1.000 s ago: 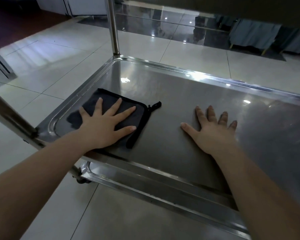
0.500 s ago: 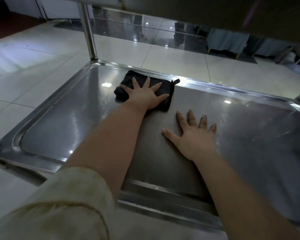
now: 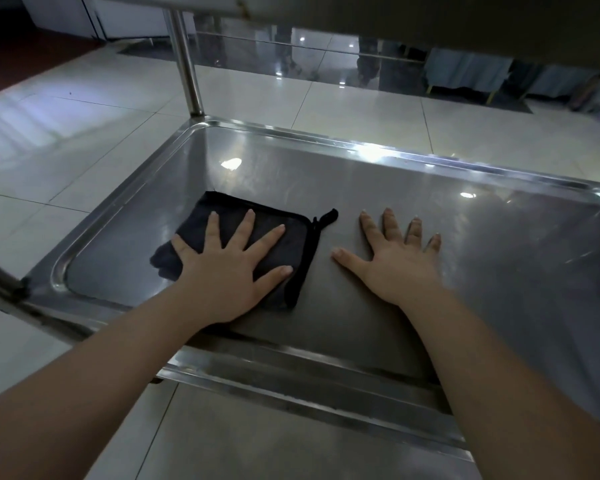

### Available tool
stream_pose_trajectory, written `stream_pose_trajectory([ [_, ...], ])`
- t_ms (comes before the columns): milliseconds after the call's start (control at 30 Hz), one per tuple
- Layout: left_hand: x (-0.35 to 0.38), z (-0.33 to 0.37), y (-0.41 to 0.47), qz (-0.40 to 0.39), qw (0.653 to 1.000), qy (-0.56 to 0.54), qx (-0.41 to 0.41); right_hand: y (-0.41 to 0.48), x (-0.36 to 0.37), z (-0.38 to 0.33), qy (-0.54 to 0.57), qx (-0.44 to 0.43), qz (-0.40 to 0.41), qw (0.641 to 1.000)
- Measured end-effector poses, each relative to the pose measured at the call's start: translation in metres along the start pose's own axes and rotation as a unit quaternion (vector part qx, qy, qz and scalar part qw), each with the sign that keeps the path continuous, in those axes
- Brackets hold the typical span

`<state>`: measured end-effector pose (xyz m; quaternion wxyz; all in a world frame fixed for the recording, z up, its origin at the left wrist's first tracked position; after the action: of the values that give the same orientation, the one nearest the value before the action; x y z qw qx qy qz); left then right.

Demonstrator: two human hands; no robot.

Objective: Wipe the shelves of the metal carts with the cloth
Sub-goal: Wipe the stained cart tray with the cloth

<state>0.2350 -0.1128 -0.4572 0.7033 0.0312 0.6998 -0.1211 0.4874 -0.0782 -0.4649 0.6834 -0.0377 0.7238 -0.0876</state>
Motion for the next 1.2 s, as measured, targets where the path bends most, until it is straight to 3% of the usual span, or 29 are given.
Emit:
stream_pose_trajectory([
  [133, -0.001, 0.003, 0.006, -0.001, 1.000, 0.003, -0.005, 0.005, -0.015, 0.035, 0.016, -0.023, 0.025, 0.999],
  [267, 0.000, 0.006, 0.028, -0.022, 0.999, -0.038, -0.016, 0.005, -0.007, 0.065, -0.012, 0.006, 0.015, 1.000],
  [533, -0.020, 0.087, 0.172, -0.035, 0.998, -0.058, 0.006, 0.008, 0.001, 0.065, -0.009, 0.000, 0.056, 0.998],
  [700, -0.032, 0.113, 0.212, -0.038, 0.997, -0.064, -0.005, 0.010, -0.002, 0.065, 0.011, 0.010, 0.056, 0.998],
  [933, -0.012, 0.080, 0.132, -0.054, 0.997, -0.042, 0.033, 0.011, -0.004, 0.064, 0.004, 0.003, 0.042, 0.999],
  [1200, 0.021, 0.072, -0.013, 0.026, 0.999, -0.004, 0.024, 0.004, -0.009, 0.064, -0.002, -0.007, 0.035, 0.999],
])
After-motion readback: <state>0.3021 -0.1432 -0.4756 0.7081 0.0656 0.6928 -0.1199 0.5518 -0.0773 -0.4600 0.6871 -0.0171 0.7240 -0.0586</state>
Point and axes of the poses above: each hand's wrist, its own y-axis towards the middle knuckle, its own x-axis out of the palm, z = x × y, the point moved 3 cm from there along y, towards the middle knuckle, and after that the axes turned 4 degrees about x, right-handed, at the moved point
